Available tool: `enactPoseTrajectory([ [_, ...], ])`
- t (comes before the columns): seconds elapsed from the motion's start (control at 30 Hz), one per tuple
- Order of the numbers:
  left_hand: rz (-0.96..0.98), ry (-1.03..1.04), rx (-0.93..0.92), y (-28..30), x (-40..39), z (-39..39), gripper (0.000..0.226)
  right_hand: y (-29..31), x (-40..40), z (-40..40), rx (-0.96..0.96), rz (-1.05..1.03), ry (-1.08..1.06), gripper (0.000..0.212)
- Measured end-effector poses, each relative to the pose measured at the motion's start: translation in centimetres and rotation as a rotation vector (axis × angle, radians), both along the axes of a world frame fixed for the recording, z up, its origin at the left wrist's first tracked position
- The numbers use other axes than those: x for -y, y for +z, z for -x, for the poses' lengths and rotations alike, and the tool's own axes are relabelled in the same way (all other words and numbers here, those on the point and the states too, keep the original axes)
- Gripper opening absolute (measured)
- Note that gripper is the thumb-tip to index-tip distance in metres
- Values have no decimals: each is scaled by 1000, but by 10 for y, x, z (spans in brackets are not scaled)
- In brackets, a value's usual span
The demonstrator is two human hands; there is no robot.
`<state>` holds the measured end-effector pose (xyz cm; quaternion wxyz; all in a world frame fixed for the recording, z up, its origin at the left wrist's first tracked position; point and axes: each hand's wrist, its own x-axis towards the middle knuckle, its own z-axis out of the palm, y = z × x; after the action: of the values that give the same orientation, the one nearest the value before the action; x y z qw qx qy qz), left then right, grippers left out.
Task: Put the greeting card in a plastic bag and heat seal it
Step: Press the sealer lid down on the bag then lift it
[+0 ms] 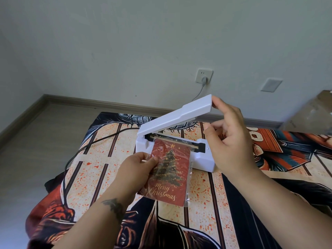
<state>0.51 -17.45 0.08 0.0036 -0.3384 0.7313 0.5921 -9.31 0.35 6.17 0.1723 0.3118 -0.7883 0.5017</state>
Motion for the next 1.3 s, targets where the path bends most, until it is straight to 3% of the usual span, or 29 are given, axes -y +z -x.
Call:
enactPoseTrajectory([
  [1.3, -10, -3, -32, 0, 0, -1, 20, 47, 47, 6, -123, -122, 140, 55],
])
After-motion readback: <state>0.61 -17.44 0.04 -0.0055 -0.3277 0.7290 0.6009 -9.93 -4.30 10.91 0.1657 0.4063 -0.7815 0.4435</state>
